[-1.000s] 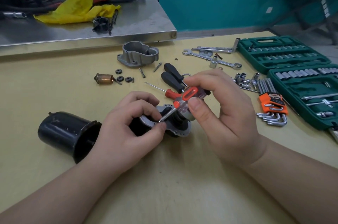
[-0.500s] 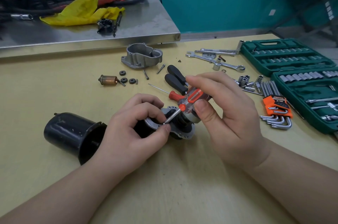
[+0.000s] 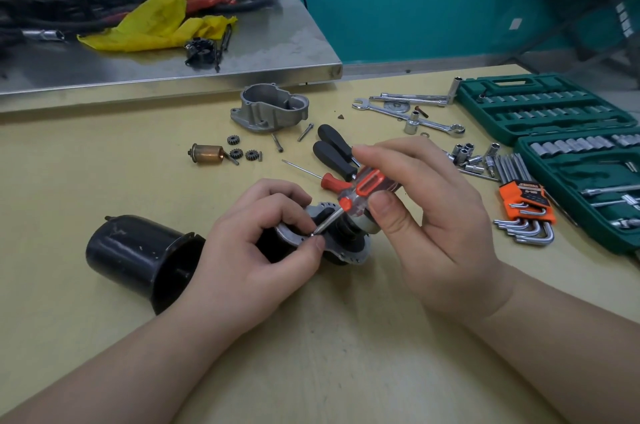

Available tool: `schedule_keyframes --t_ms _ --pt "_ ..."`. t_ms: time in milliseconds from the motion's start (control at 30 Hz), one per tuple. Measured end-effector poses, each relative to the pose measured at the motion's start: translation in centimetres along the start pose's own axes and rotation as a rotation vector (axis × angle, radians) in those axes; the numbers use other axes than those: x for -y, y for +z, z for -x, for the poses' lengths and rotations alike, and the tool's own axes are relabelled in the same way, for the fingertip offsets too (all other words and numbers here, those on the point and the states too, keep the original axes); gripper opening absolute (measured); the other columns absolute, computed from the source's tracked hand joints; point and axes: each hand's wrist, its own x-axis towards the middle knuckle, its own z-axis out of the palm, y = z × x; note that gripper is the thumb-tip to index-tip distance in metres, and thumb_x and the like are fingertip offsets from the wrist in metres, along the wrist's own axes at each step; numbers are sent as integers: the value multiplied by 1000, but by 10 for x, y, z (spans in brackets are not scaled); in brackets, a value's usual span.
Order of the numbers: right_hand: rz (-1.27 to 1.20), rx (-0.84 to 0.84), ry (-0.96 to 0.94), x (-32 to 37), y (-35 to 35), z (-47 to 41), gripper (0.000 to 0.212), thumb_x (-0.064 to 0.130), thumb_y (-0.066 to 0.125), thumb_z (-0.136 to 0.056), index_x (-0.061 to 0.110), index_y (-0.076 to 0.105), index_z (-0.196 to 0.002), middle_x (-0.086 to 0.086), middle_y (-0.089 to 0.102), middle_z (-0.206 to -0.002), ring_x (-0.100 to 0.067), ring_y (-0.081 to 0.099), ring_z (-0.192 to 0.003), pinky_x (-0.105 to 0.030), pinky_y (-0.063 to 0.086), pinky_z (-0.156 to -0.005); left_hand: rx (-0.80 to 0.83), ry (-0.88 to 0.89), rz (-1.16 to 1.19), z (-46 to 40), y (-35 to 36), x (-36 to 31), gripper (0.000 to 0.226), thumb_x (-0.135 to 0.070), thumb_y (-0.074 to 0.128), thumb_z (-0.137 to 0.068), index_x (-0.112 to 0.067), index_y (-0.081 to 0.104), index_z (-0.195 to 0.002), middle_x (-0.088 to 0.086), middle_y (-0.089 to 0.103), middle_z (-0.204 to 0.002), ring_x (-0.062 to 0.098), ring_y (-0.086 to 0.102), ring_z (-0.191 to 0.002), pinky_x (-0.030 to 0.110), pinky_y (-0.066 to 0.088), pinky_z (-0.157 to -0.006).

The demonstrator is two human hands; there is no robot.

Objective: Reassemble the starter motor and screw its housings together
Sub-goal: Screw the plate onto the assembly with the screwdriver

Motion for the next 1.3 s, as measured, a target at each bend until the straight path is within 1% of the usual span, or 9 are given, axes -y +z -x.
schedule_keyframes --t_ms 133,300,500,633,800,1100,1300 --pt "0 7 5 -1 0 0 34 3 57 -102 5 63 -135 -11 64 -119 -23 64 -110 -28 49 -93 -3 8 0 0 0 0 11 -35 73 -79 -26 68 -79 -10 68 -112 13 67 -111 6 43 -89" --pt "1 13 7 -1 0 0 33 4 57 -103 5 62 -136 -11 62 -118 -22 62 -108 -27 48 -92 6 11 0 0 -1 1 10 -35 73 -80 -27 69 -79 -10 68 -113 15 67 -113 8 44 -90" --pt "-3 10 28 -1 0 0 34 13 57 -104 7 62 -137 -6 61 -119 -19 62 -109 -24 48 -92 2 11 -2 0 -1 1 9 -36 73 -80 -27 69 -80 -10 67 -113 19 68 -112 9 45 -89" --pt "-5 11 35 -2 1 0 34 15 57 -104 7 62 -137 -7 62 -119 -20 62 -110 -24 49 -92 4 20 -6 0 -1 2 8 -35 73 -81 -28 69 -80 -10 67 -113 16 68 -112 9 45 -89" --pt "-9 14 23 -2 1 0 34 13 57 -104 9 60 -138 -7 62 -122 -19 62 -114 -23 49 -93 6 19 -10 0 -1 1 8 -36 73 -81 -28 69 -80 -10 67 -113 18 67 -113 10 45 -89" --pt "-39 12 9 -1 1 0 32 7 56 -103 8 60 -135 -3 62 -126 -13 62 -119 -22 46 -99 6 17 1 0 0 2 9 -34 73 -80 -26 70 -80 -9 67 -113 17 68 -111 10 45 -90" --pt "-30 4 12 -2 1 0 31 8 56 -103 7 61 -134 -5 63 -125 -13 62 -120 -22 46 -99 6 12 1 0 0 1 10 -35 73 -79 -25 70 -80 -8 67 -113 17 68 -112 10 45 -90"
